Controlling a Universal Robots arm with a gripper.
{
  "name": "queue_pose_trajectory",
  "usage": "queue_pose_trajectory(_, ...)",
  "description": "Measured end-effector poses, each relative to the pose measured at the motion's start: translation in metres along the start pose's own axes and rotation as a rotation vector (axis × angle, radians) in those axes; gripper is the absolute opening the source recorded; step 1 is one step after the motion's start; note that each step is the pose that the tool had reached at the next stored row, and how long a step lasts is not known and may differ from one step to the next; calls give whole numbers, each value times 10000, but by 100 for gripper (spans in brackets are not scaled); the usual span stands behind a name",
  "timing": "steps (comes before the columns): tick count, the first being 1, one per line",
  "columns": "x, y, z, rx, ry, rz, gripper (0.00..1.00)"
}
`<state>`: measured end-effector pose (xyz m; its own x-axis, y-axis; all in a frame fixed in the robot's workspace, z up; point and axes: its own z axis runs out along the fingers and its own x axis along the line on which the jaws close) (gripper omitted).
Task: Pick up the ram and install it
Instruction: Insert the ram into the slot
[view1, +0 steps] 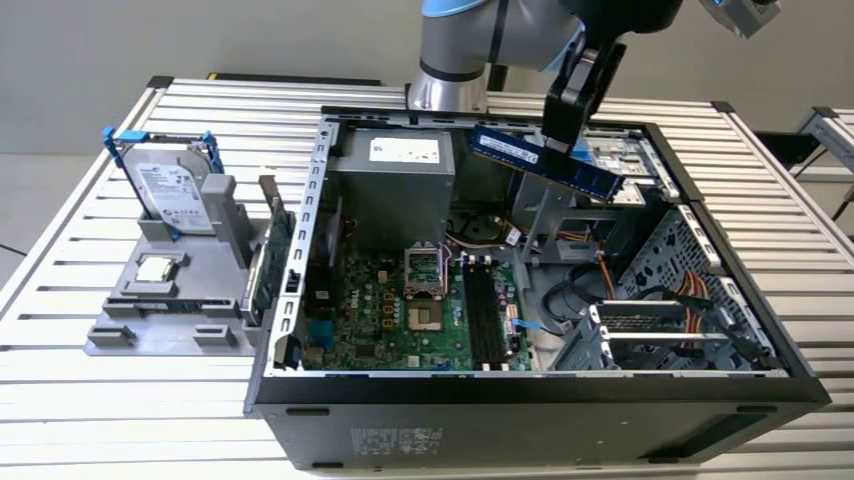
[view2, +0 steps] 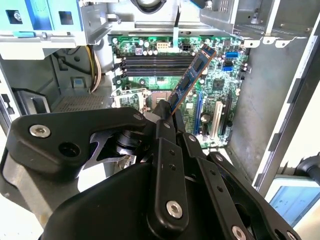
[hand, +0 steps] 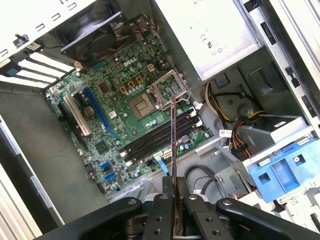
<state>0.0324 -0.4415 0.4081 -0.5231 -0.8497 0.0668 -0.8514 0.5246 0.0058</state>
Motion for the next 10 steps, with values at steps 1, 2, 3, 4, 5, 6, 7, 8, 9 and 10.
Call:
queue_pose_trajectory(1, 0, 0, 0, 0, 0, 0, 0)
queue_pose_trajectory(2, 0, 0, 0, 0, 0, 4, 0)
queue_pose_trajectory(3, 0, 0, 0, -1, 0, 20, 0)
queue_pose_trajectory(4, 0, 1, 0, -4, 0, 62, 0)
queue_pose_trajectory(5, 0, 1, 0, -8, -1, 116, 0)
queue_pose_trajectory(6, 0, 1, 0, -12, -1, 177, 0)
queue_pose_trajectory(7, 0, 1, 0, -16, 0, 242, 0)
queue_pose_trajectory(8, 0, 1, 0, -21, -2, 309, 0)
queue_pose_trajectory(9, 0, 0, 0, -25, -3, 369, 0)
queue_pose_trajectory(10, 0, 0, 0, -29, -3, 424, 0)
